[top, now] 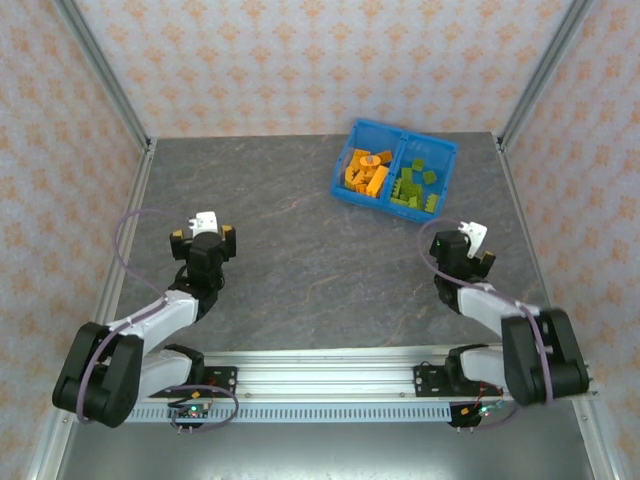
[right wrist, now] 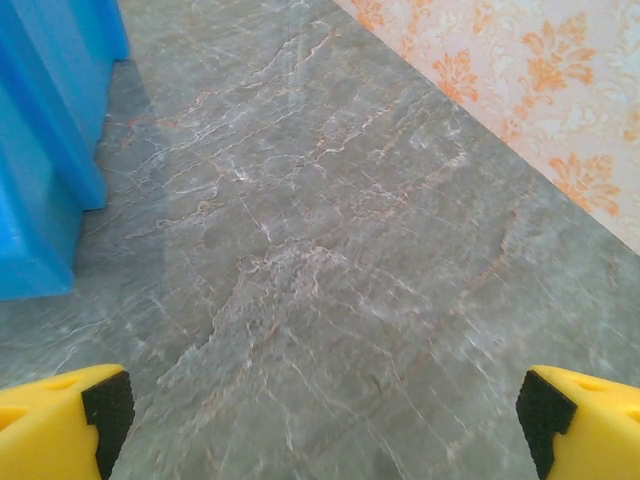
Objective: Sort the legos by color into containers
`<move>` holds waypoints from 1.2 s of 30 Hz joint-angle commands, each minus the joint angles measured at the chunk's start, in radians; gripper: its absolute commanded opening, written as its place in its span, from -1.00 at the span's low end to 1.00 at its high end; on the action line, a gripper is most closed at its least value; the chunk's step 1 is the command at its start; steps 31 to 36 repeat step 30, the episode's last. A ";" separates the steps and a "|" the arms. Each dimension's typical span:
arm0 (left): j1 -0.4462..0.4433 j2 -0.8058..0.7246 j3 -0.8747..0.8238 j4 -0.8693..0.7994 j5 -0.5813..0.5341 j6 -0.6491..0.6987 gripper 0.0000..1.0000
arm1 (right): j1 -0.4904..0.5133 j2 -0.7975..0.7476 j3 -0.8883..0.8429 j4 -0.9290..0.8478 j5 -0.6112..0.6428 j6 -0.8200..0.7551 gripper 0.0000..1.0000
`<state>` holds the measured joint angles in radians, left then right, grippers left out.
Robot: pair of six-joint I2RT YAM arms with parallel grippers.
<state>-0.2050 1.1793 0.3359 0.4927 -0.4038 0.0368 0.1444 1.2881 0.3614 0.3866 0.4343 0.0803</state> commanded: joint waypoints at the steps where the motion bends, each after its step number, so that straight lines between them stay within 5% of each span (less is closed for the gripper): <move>1: 0.051 0.092 -0.009 0.253 0.136 0.033 1.00 | -0.031 0.119 0.047 0.338 -0.025 -0.081 0.99; 5: 0.126 0.253 0.028 0.307 0.197 -0.035 1.00 | -0.075 0.196 0.058 0.345 -0.186 -0.081 0.99; 7: 0.151 0.336 -0.011 0.469 0.214 -0.046 1.00 | -0.113 0.270 -0.064 0.686 -0.232 -0.070 0.99; 9: 0.156 0.289 0.012 0.353 0.250 -0.049 1.00 | -0.115 0.197 0.015 0.409 -0.221 -0.041 0.99; 10: 0.157 0.317 0.010 0.406 0.269 -0.033 1.00 | -0.103 0.233 0.030 0.442 -0.200 -0.067 0.99; 12: 0.159 0.318 0.092 0.248 0.277 -0.036 1.00 | -0.072 0.243 0.033 0.453 -0.157 -0.087 0.99; 36: 0.157 0.318 0.086 0.259 0.290 -0.029 1.00 | -0.077 0.232 0.036 0.430 -0.181 -0.087 0.99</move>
